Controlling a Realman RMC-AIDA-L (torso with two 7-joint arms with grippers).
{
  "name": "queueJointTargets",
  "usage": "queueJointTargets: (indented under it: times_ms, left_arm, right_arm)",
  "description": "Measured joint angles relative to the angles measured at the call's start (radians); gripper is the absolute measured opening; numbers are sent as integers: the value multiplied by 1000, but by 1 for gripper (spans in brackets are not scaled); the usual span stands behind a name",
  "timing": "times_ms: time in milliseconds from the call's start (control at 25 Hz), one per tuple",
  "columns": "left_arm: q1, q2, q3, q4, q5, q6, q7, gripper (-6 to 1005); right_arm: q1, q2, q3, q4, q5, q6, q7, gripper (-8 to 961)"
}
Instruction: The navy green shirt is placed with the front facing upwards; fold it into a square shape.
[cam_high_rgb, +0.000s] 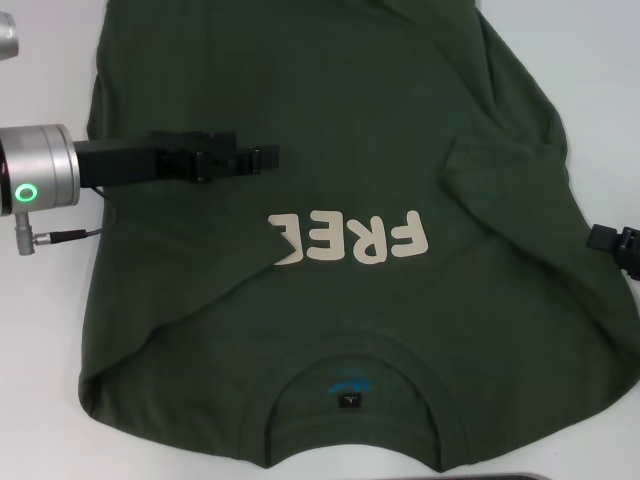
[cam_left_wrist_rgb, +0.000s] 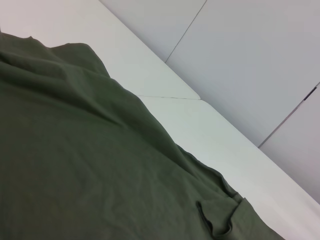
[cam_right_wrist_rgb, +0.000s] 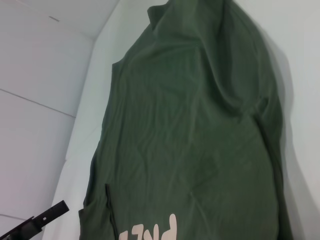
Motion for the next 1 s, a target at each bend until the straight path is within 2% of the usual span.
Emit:
queueJointTargets:
  times_ms: [240, 480, 800, 1000]
  left_arm:
    - [0, 0, 0, -1, 0, -4, 0, 878]
    - [-1, 2, -4, -1, 0, -8, 0, 875]
    - [-2, 3, -6, -4, 0, -8, 0, 871]
    - [-2, 2, -6, -5, 0, -10, 0, 869]
  right_arm:
    - [33, 11, -2, 12, -1, 12, -4, 815]
    - [99, 31, -14, 12, -1, -12, -12, 814]
    - [187, 58, -111, 38, 0, -45, -12, 813]
    - [199, 63, -138, 39, 1, -51, -8, 812]
